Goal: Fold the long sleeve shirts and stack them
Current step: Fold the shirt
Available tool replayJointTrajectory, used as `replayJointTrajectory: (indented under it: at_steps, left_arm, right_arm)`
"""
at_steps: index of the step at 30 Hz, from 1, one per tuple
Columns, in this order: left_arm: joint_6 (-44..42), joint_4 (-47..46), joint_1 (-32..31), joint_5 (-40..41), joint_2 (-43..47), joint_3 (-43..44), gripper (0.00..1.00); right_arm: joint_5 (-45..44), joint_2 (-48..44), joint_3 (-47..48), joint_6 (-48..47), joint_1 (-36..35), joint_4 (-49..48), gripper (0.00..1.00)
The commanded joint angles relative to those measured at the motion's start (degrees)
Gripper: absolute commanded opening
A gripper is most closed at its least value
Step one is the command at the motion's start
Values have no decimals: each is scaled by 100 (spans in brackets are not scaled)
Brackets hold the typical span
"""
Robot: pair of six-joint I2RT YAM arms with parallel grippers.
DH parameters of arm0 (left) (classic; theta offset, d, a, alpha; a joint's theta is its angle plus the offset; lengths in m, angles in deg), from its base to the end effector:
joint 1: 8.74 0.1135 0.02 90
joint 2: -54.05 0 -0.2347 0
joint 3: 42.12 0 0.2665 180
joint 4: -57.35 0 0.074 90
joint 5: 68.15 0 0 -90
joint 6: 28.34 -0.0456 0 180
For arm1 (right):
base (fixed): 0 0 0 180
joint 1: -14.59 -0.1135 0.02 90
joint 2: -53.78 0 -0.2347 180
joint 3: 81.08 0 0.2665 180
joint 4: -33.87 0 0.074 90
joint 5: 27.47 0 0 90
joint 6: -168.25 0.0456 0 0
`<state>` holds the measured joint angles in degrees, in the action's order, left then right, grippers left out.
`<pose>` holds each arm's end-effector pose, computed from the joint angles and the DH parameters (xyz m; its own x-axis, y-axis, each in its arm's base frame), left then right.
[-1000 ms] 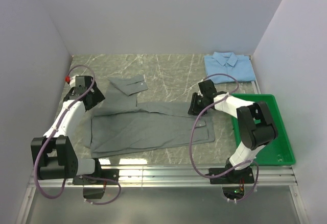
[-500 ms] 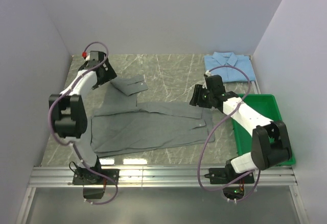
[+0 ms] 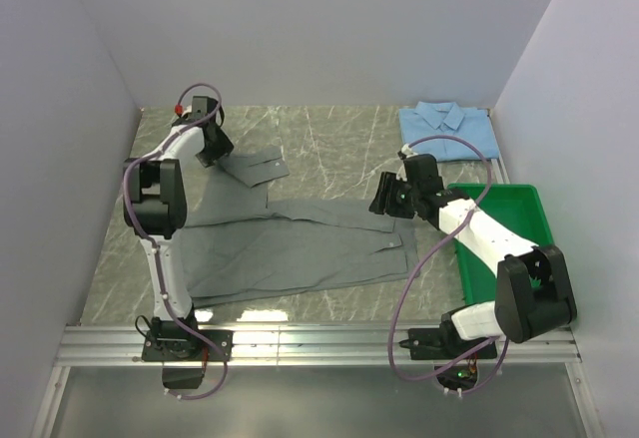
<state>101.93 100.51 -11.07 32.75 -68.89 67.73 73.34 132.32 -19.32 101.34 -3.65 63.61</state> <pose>0.4731 -0.0106 0.1514 -0.5918 -0.6112 -0.5255 -0.5866 0.7737 -0.2391 0.2920 0.1052 0.1804 -0.8026 0.1411 -0.5796 -0.1253 0.9101 0.3950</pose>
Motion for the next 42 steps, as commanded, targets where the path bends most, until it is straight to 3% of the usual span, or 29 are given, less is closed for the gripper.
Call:
replayJointTrajectory:
  at_steps: [1, 3, 4, 6, 7, 9, 18, 24, 30, 35, 42]
  left_arm:
    - [271, -176, -92, -202, -178, 335, 54]
    - [349, -115, -101, -211, -274, 371, 49]
    - [359, -167, -101, -228, -275, 336, 38]
    - [367, -211, -110, -298, -179, 266, 26]
    - [350, -290, -127, -299, -126, 170, 12]
    - [350, -291, -162, -325, 101, 90, 1]
    - [482, -422, -645, -676, 2129, -1200, 1]
    - [534, -185, -1181, -913, 3827, -2738, 2]
    - [1043, -1, -1463, -1730, 5594, -4548, 4]
    - [1176, 499, -1499, -2161, 6674, -5095, 5]
    - [965, 1150, -1499, -3206, 7468, -5105, 8]
  right_arm:
    - [193, -234, -111, -24, -31, -345, 59]
    - [290, -234, -155, 2, -31, -416, 59]
    - [308, -234, -173, 2, -31, -434, 59]
    - [325, -234, -191, 11, -39, -460, 59]
    - [334, -234, -191, -6, -31, -452, 59]
    - [317, -234, -173, -15, -31, -451, 59]
    - [352, -243, -33, -86, -39, -539, 58]
    - [361, -375, 46, -235, -101, -601, 57]
    - [282, -612, -6, -331, -145, -733, 57]
    - [246, -682, -6, -393, -162, -768, 57]
    - [220, -832, -76, -367, -277, -900, 57]
